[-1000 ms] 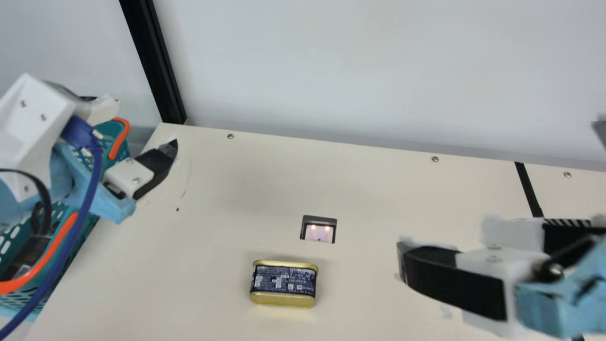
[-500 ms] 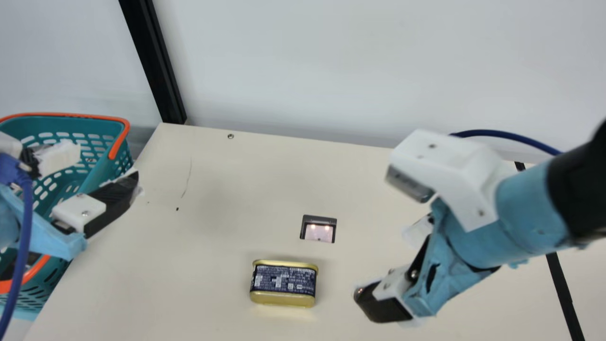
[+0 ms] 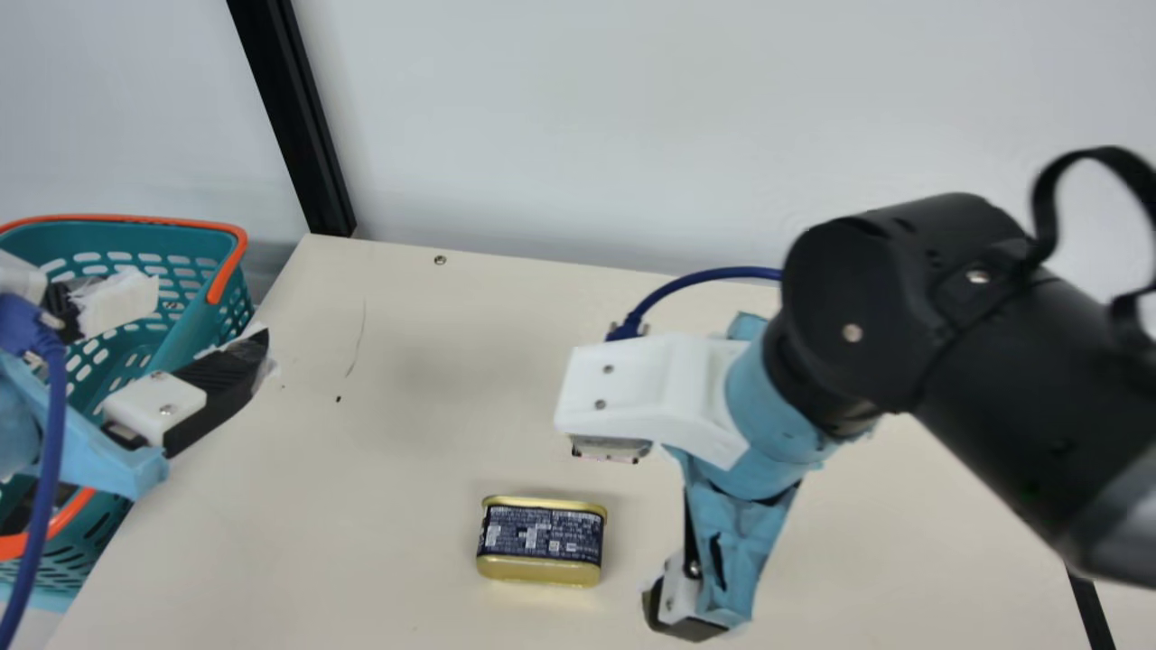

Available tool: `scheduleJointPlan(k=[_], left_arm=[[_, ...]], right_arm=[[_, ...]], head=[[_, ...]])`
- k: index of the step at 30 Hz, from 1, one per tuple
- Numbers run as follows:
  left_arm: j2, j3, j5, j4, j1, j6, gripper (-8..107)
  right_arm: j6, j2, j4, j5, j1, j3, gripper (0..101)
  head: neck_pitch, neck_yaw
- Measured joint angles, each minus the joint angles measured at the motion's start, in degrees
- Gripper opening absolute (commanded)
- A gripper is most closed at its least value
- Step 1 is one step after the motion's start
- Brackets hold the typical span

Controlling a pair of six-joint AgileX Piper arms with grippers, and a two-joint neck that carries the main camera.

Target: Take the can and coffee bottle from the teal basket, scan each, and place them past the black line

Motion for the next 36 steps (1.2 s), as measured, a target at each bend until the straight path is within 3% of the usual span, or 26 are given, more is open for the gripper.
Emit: scheduleJointPlan(k=[14,36], left_arm=[[0.0,0.0,0.0,0.0,0.0,0.0,90],[0.0,0.0,0.0,0.0,0.0,0.0,90]], right_arm=[[-3.5,9.3,-3.6,0.0,6.8,-9.1,101],[-2.3,20.9,-3.6,0.1,8.6,-15.8,101]], head=[[0.0,0.0],[0.0,0.0]])
